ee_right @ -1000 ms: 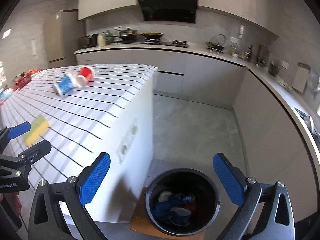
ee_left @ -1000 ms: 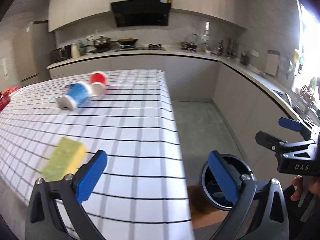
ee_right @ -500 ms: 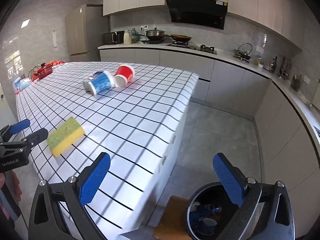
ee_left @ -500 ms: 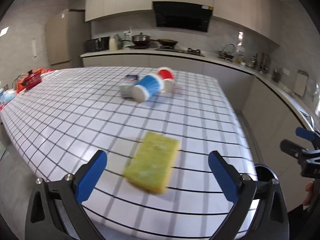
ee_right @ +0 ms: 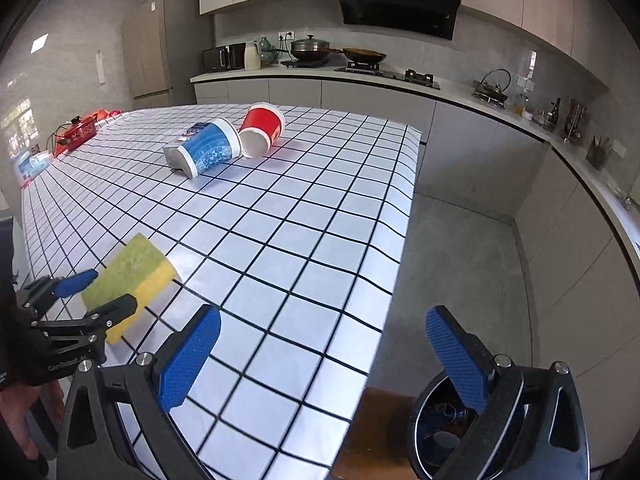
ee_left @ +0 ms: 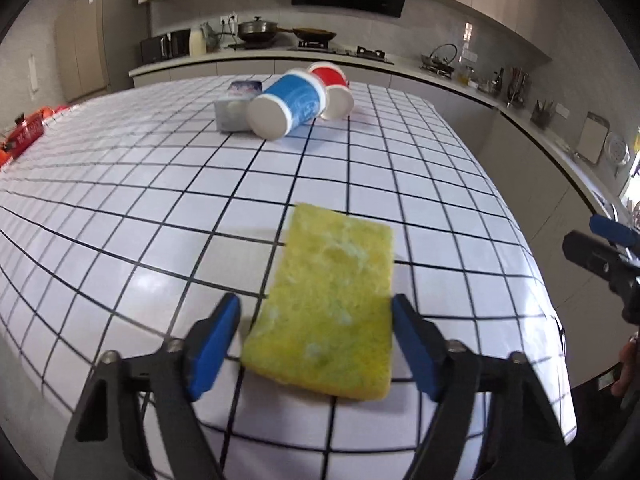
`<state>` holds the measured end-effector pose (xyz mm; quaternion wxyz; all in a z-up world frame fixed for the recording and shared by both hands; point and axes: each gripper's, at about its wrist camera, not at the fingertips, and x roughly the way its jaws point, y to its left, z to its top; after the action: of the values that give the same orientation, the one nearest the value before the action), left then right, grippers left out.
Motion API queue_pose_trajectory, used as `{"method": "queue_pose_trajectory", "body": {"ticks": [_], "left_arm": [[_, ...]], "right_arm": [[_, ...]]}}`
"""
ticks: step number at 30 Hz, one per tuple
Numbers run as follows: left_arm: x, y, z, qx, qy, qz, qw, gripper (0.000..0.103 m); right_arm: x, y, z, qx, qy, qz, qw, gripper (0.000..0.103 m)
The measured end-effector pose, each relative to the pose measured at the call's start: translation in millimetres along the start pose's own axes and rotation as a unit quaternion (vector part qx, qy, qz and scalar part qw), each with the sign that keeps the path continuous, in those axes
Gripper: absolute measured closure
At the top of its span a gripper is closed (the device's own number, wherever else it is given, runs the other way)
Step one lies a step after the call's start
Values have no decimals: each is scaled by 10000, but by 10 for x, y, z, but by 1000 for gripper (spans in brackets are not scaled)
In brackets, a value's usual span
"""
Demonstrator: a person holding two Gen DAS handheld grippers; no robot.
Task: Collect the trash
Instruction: 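Grasp the yellow sponge with the left tool and lift it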
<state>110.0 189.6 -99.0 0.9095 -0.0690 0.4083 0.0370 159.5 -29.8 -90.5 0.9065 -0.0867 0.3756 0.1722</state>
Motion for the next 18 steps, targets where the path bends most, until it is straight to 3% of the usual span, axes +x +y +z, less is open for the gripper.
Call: {"method": "queue_pose_trajectory", "body": {"ticks": [4,12,18], "left_arm": [[54,176,107,-200,-37,55,9998,38],[154,798,304,-609,-31,379,9974,38],[250,1168,456,-640,48,586,9962,38]], "right_arm": [[145,112,105,8,61,32,10000,0],[535,504,428,23,127,335,9994,0],[889,887,759,55,150,586,9982,0]]}}
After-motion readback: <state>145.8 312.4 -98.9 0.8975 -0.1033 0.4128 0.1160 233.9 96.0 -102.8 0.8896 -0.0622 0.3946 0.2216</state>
